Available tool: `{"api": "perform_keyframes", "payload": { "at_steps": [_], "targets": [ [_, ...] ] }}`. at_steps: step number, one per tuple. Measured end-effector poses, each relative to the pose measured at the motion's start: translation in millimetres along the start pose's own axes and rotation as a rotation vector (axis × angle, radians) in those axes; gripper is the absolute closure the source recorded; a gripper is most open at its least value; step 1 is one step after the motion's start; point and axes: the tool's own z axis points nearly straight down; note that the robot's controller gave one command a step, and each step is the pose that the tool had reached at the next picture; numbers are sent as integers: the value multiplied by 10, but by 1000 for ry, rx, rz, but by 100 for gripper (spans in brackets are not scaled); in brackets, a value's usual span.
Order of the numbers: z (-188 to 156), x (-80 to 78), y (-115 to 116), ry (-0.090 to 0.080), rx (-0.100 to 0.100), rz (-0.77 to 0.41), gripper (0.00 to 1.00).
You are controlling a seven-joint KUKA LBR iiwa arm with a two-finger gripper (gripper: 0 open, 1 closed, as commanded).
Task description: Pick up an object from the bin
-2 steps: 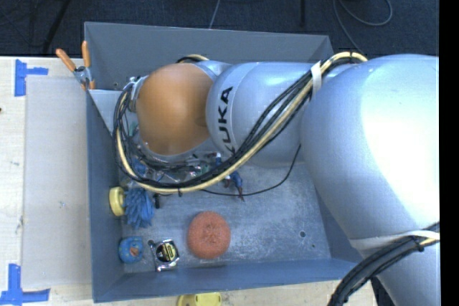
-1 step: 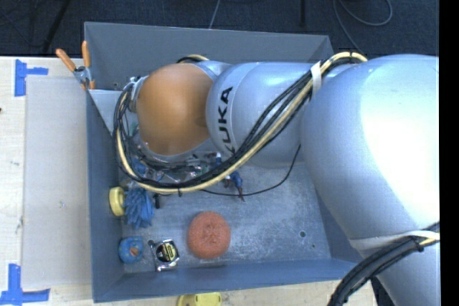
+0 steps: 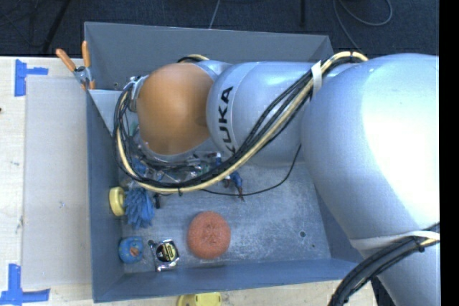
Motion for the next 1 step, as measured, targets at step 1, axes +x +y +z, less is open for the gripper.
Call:
{"api": "perform_keyframes", "payload": {
  "at_steps": [1],
  "targets": [
    [-87, 14, 12, 6, -3, 1, 100]
  ]
}}
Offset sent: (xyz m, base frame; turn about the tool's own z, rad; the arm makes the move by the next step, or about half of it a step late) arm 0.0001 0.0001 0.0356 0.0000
